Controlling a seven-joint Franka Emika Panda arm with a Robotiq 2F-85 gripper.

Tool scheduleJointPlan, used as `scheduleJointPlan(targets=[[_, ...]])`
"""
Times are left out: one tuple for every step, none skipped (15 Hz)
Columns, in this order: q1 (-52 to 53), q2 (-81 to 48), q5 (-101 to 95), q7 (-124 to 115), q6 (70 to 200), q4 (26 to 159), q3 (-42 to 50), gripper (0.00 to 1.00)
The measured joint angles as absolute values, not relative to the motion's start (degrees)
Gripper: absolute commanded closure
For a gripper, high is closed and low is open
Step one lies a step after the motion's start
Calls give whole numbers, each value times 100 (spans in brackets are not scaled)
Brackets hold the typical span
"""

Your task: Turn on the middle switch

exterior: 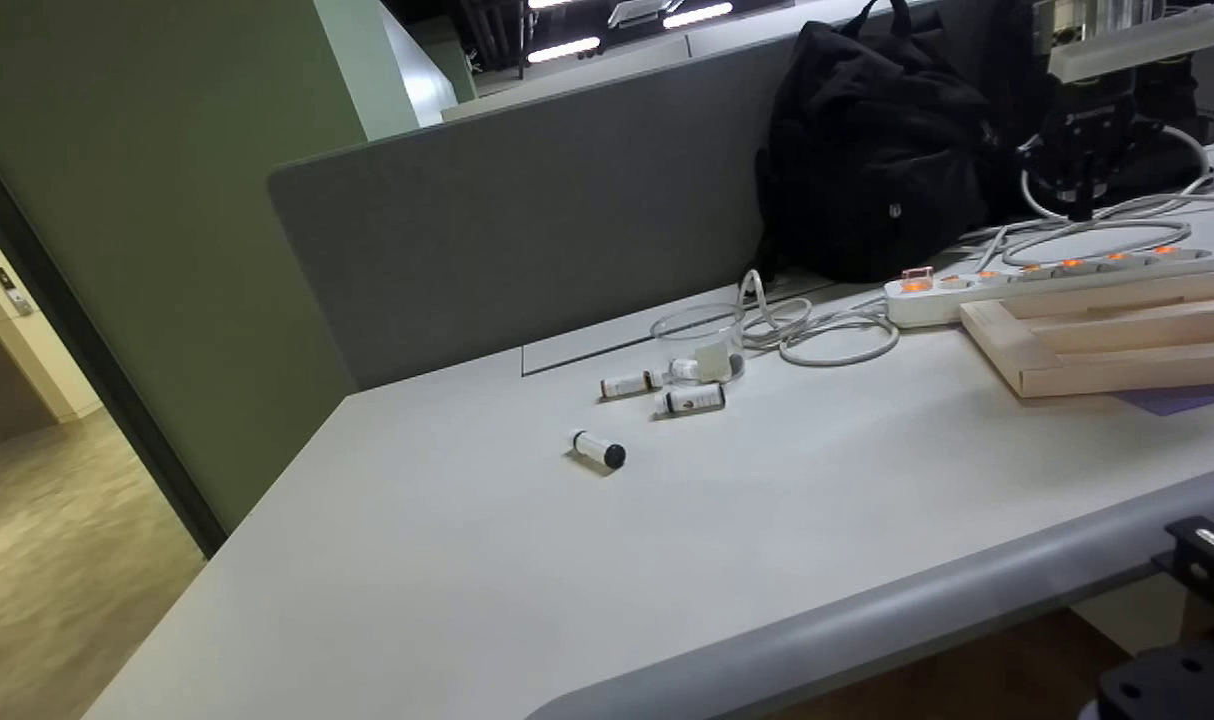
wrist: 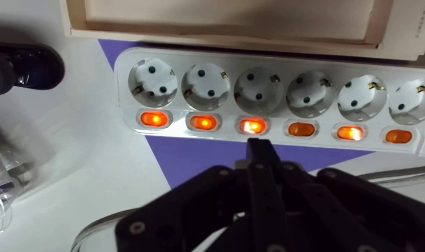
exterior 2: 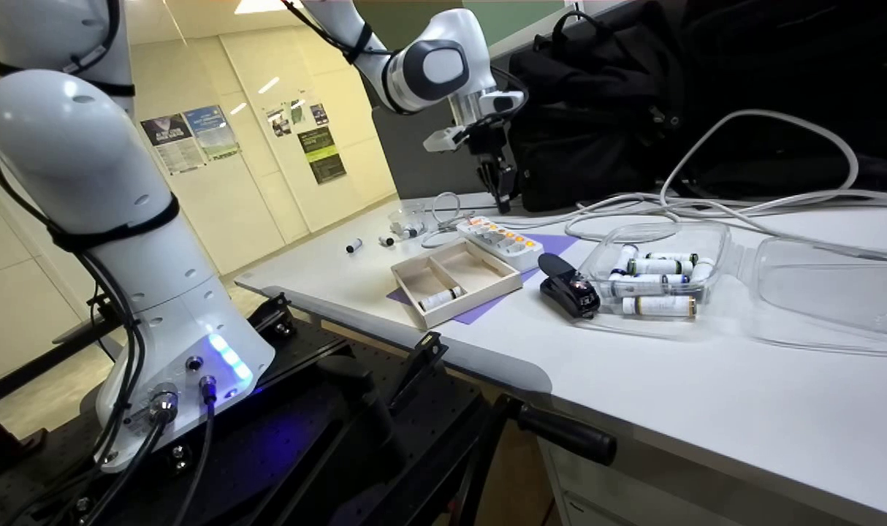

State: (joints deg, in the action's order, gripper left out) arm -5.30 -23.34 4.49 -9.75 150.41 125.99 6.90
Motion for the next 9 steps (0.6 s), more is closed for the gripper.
scheduleJointPlan(targets=[[-490, -2369, 445, -1050, 15058, 12592, 737, 100], [-449, -2404, 443, -1130, 15074, 12580, 772, 100], [-403, -2442, 443, -1202, 15083, 12559, 806, 100], [-358, -2483, 439, -1264, 15090, 12531, 830, 100], [-303, -2533, 434, -1328, 15095, 12496, 860, 100], [-247, -2585, 424, -1387, 15096, 12454, 888, 100], [-185, -2645, 393, -1465, 15096, 12401, 919, 100], [-123, -2708, 340, -1548, 15096, 12347, 951, 100], [-62, -2777, 311, -1625, 15096, 12280, 978, 100]])
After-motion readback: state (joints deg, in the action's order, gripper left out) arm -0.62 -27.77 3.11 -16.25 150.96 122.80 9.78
